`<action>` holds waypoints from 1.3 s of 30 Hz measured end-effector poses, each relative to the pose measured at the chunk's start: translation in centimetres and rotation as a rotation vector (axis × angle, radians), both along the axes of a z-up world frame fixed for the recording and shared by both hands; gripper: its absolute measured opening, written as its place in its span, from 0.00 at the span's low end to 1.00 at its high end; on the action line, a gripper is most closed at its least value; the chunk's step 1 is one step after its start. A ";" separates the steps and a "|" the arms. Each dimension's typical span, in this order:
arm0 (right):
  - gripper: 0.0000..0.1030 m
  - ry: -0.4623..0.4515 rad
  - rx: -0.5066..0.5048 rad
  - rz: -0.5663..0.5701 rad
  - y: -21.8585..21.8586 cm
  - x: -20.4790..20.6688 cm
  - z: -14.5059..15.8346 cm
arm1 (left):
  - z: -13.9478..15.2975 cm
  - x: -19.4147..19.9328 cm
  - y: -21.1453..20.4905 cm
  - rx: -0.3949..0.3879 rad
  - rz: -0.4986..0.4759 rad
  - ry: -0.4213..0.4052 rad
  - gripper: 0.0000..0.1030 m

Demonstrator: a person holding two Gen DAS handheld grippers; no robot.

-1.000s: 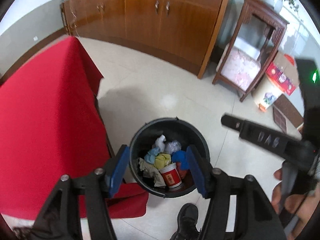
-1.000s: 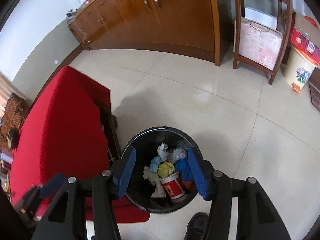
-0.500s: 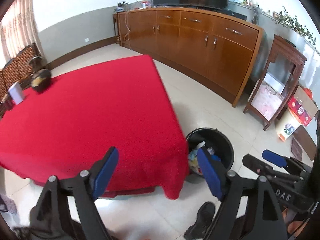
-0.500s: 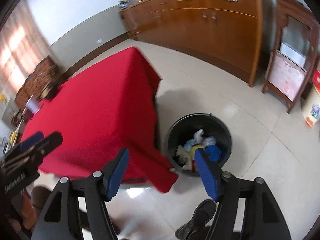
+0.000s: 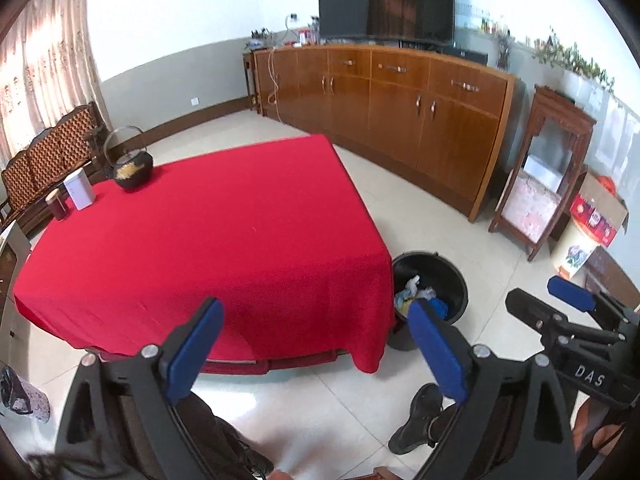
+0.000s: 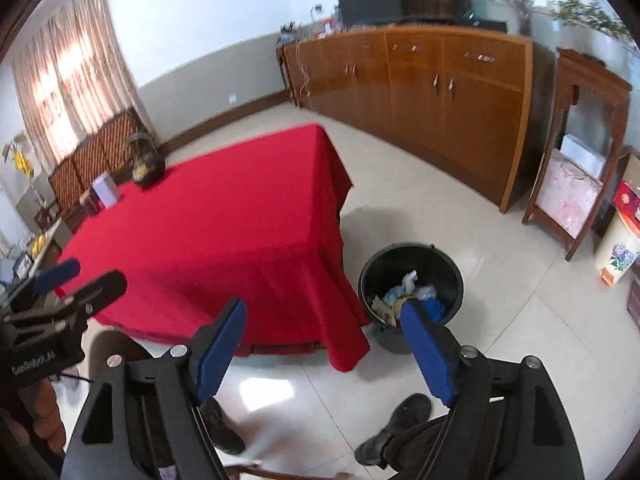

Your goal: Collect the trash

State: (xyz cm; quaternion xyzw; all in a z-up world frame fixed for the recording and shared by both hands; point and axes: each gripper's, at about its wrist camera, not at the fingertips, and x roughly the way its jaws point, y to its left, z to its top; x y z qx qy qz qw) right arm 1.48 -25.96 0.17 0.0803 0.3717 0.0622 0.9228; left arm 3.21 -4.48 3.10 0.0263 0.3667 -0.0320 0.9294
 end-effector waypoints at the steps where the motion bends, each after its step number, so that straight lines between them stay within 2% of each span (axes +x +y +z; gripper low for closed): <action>1: 0.83 -0.019 0.004 -0.017 0.1 -0.7 0.5 | 0.4 -0.4 0.2 -0.011 0.009 -0.016 0.94; 7: 0.84 -0.078 -0.051 -0.074 1.2 -2.1 2.0 | 1.2 -1.7 0.6 -0.050 0.025 -0.076 0.97; 12: 0.84 -0.089 -0.044 -0.086 1.1 -2.2 2.5 | 0.5 -1.5 0.3 -0.057 0.020 -0.058 0.97; 39: 0.84 -0.100 -0.025 -0.082 0.9 -1.8 2.7 | 0.6 -2.6 0.3 -0.066 0.034 -0.053 0.97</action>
